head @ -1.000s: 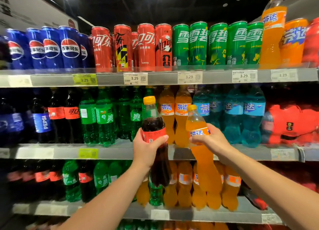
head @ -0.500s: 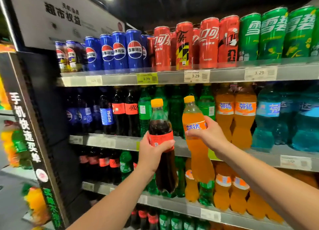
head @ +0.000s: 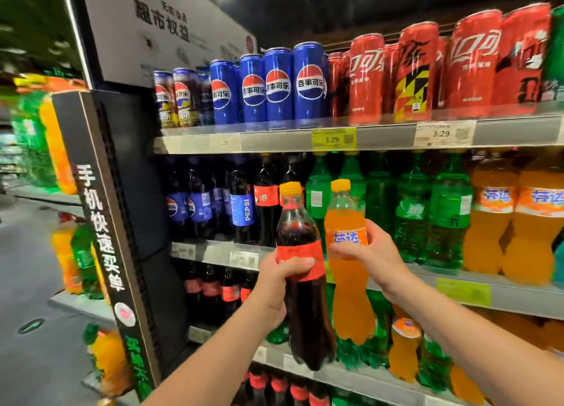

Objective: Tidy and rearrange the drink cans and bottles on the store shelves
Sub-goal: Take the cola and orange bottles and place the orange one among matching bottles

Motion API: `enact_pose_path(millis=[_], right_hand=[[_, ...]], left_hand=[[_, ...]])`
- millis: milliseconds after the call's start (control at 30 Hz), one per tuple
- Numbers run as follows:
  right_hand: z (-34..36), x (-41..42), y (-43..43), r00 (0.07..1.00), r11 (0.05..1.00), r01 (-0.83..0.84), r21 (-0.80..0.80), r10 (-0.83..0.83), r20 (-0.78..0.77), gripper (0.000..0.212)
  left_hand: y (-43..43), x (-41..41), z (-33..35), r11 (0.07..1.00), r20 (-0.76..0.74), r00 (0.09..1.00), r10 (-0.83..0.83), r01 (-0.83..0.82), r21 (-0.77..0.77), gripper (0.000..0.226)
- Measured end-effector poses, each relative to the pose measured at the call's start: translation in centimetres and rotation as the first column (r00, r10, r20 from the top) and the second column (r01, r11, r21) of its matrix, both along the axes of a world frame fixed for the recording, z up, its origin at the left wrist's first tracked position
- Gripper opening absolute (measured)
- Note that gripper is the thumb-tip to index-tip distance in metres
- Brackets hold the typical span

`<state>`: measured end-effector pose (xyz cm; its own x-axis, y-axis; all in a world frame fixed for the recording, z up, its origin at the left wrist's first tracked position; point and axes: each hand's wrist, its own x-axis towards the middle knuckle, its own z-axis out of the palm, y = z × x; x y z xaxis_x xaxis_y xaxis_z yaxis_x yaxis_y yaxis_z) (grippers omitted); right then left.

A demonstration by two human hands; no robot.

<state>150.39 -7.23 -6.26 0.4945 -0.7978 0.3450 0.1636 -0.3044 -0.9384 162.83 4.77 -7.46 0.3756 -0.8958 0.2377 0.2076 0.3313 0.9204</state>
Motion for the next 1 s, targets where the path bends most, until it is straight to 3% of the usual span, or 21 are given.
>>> enact_pose_path(millis=[100,233,467,667,1000], right_hand=[[0.0,1.3,-0.1,0.995,0.999,-0.041,0.026,0.039,0.087,0.041],[0.3,2.0,-1.0,0.987,0.997,-0.054,0.053,0.045,0.155,0.028],[1.2,0.4,-2.9,0.971,0.983,-0.103,0.153,0.066,0.229,0.027],[1.3,-1.3,-4.8,0.968,0.984,-0.07,0.164,0.027,0.249,0.029],[0.8,-2.1,-7.0,0.977,0.992,0.114,0.047,-0.121,0.174,0.029]], left_hand=[[-0.2,-0.4,0.5,0.986,-0.109,0.98,-0.168,0.168,-0.005,0.058],[-1.4,-0.4,0.9,0.977,-0.184,0.961,-0.208,0.212,0.004,0.067],[-4.2,-1.6,1.0,0.964,-0.134,0.955,-0.264,0.266,-0.001,0.055],[-6.2,-3.3,1.0,0.939,-0.116,0.932,-0.343,0.344,-0.006,0.065],[-9.4,-2.5,0.6,0.956,-0.068,0.953,-0.294,0.291,-0.046,0.066]])
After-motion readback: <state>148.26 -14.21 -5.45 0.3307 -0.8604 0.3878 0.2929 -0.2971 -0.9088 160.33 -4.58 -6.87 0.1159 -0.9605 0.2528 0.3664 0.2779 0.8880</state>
